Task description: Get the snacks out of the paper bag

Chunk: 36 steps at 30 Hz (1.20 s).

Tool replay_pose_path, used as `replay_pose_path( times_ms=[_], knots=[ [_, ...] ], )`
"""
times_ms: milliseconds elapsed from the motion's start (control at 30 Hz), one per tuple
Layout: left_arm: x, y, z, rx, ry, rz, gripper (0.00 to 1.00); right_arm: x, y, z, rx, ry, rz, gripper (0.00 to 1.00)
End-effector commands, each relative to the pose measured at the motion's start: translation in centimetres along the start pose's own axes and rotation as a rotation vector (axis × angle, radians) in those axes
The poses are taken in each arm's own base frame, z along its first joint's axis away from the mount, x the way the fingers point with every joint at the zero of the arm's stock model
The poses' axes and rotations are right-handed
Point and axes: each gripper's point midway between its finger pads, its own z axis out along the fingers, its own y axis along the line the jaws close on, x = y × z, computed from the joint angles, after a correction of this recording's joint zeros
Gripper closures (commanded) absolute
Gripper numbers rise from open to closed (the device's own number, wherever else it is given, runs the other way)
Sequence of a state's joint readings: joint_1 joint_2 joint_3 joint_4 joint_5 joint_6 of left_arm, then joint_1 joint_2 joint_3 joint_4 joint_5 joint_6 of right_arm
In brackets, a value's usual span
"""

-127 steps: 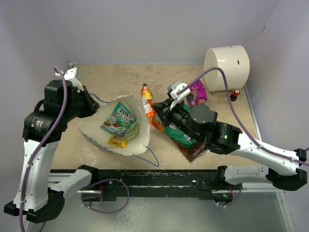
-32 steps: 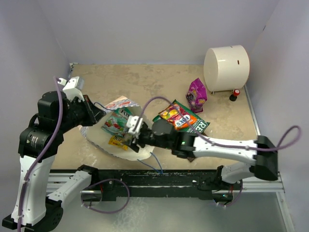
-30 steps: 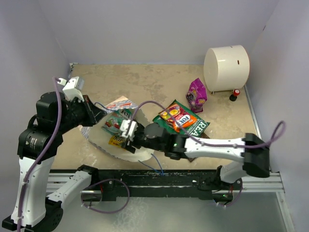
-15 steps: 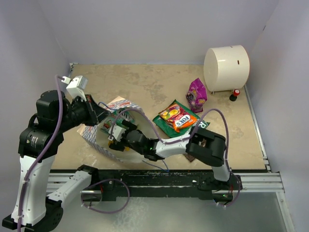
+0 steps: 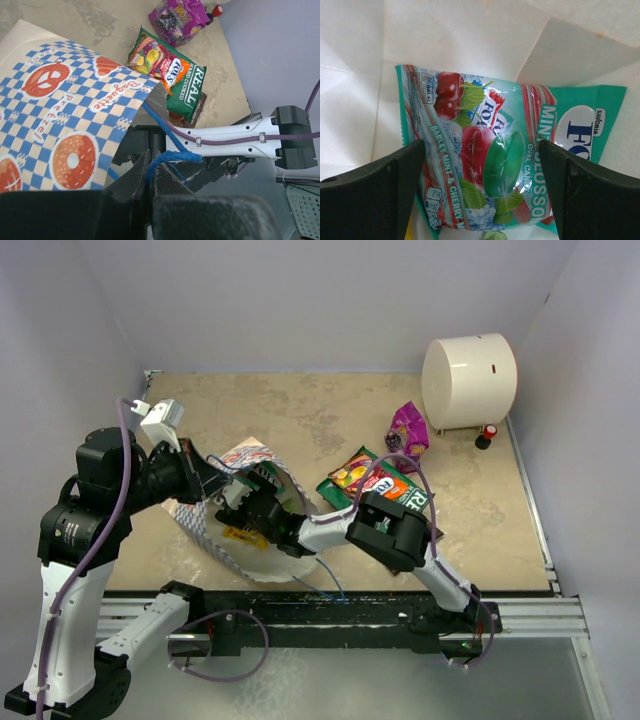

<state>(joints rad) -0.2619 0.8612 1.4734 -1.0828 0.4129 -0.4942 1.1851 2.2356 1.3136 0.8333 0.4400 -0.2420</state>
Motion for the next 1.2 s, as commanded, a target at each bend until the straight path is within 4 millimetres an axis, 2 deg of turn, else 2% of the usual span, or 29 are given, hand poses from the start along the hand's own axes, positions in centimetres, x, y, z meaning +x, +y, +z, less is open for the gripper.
replay_pose_path(
  times_ms=[0, 133, 200, 333, 433, 533, 633, 867, 1167],
  knots=[
    [-0.6, -0.9, -1.0, 0.021, -0.045, -0.005, 1.00, 0.8, -5.1, 1.8, 0.122, 0.059, 0.083, 0.08],
    [-0.1, -0.3, -1.3, -0.009, -0.041, -0.011, 1.00, 0.8, -5.8, 2.5, 0.095, 0.061, 0.096, 0.24],
    [-0.1, -0.1, -1.2, -0.017, -0.041, -0.011, 1.00, 0.2, -5.5, 2.8, 0.067, 0.049, 0.088, 0.41],
    [-0.5, 0.2, -0.8, -0.035, -0.042, -0.009, 1.00, -1.4, -5.4, 3.0, 0.047, 0.020, 0.094, 0.63],
    [-0.6, 0.6, -0.6, -0.050, -0.041, -0.009, 1.00, -2.5, -5.7, 3.1, 0.049, 0.000, 0.113, 0.85],
    [-0.9, 0.9, -0.4, -0.070, -0.047, -0.007, 1.00, -3.7, -5.8, 3.1, 0.042, -0.021, 0.124, 0.99],
    [-1.4, 1.3, -0.2, -0.099, -0.048, 0.000, 1.00, -4.7, -5.5, 2.6, 0.010, -0.041, 0.122, 1.00],
    [-2.4, 2.5, 0.2, -0.168, -0.068, 0.015, 1.00, -8.4, -4.7, 0.4, -0.088, -0.160, 0.122, 1.00],
    [-3.1, 2.9, 0.7, -0.174, -0.112, 0.027, 1.00, -10.1, -3.9, -3.3, -0.211, -0.218, 0.138, 1.00]
  ],
)
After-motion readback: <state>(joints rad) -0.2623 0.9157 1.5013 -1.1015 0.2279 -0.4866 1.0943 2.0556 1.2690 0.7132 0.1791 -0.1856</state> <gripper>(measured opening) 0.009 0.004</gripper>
